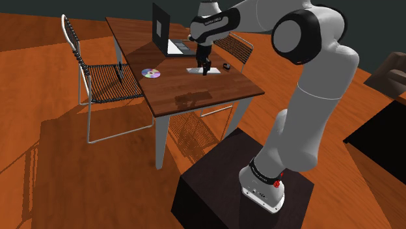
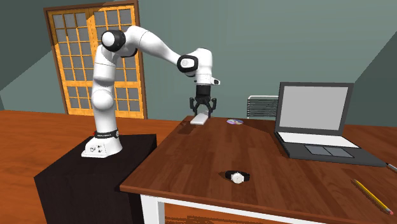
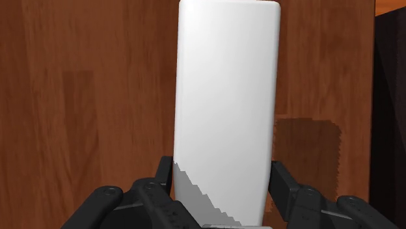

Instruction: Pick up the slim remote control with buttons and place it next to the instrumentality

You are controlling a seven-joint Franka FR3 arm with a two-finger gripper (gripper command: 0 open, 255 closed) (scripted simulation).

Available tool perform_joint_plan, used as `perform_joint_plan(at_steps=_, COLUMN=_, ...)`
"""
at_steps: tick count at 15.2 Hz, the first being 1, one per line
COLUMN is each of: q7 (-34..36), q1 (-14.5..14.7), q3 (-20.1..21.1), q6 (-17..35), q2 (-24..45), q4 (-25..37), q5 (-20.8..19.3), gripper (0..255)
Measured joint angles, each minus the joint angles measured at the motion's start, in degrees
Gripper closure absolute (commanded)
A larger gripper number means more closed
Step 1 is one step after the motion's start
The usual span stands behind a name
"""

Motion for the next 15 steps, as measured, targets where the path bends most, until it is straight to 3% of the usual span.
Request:
perform_joint_plan(at_steps=7, q7=8.15, q1=5.11, q3=3.24, q6=-1.98, q2=1.28, q4=2.12, q5=0.39, gripper=255)
perform_joint_plan(at_steps=15, q7=15.00, q1=8.76, q3=7.11, q6=-5.96, q2=7.35, q4=10.45, q5=3.59, gripper=255)
